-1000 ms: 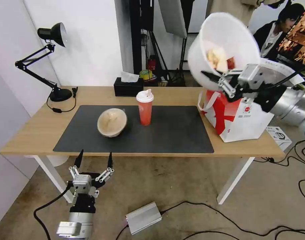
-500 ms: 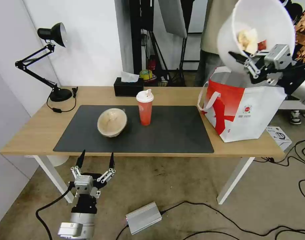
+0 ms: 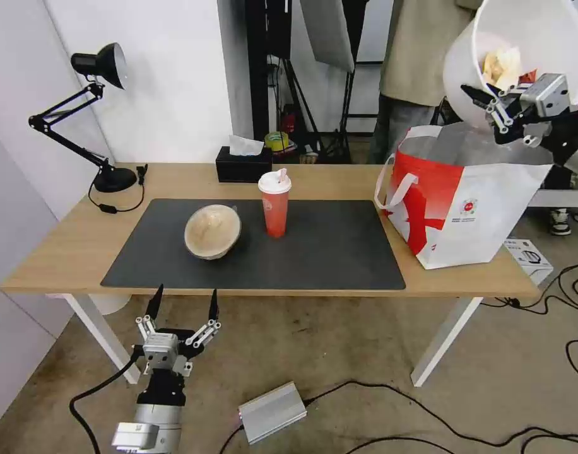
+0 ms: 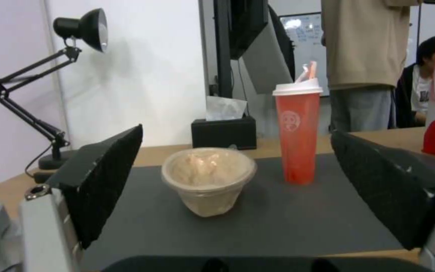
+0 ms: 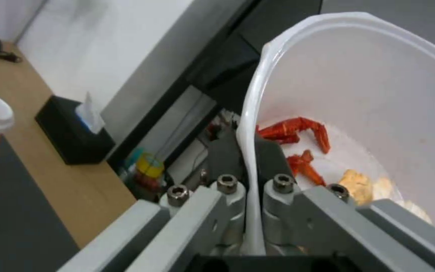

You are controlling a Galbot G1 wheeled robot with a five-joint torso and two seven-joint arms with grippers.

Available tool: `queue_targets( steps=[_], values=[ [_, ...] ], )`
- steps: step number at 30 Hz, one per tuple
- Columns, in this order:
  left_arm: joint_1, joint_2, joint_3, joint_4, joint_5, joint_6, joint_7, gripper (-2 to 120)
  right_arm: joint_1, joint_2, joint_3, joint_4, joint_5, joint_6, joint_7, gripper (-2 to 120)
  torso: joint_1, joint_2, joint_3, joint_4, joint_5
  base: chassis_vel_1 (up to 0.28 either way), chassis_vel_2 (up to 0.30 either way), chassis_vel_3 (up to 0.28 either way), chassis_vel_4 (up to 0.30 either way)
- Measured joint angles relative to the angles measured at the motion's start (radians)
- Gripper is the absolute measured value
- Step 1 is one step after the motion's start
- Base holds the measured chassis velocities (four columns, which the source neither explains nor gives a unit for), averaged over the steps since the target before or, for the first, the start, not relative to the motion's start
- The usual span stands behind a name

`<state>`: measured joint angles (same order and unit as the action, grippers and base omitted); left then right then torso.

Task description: Pick up the trash from the table and place it into the takeout bag.

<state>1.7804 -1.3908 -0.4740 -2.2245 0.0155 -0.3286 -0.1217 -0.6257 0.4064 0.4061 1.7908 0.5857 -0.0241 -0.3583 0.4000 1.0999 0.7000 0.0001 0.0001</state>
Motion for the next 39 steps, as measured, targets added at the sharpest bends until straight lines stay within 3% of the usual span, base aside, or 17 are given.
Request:
queue_targets(
  steps=[21, 39],
  values=[
    [-0.005, 0.003, -0.005, 0.01, -0.006, -0.005, 0.0, 100, 0.116, 0.127, -0.155, -0.225, -0.101, 0.041, -0.001, 0, 0.0, 0.0, 0.0, -0.0001, 0.0, 0.0, 0.0, 0.0, 0.0],
    [-0.014, 0.0, 0.0, 0.023, -0.009, -0.011, 0.001, 100, 0.165, 0.199, -0.194, -0.338, -0.153, 0.066, 0.002, 0, 0.0, 0.0, 0.0, -0.0001, -0.0001, 0.0, 0.0, 0.0, 0.0]
  ],
)
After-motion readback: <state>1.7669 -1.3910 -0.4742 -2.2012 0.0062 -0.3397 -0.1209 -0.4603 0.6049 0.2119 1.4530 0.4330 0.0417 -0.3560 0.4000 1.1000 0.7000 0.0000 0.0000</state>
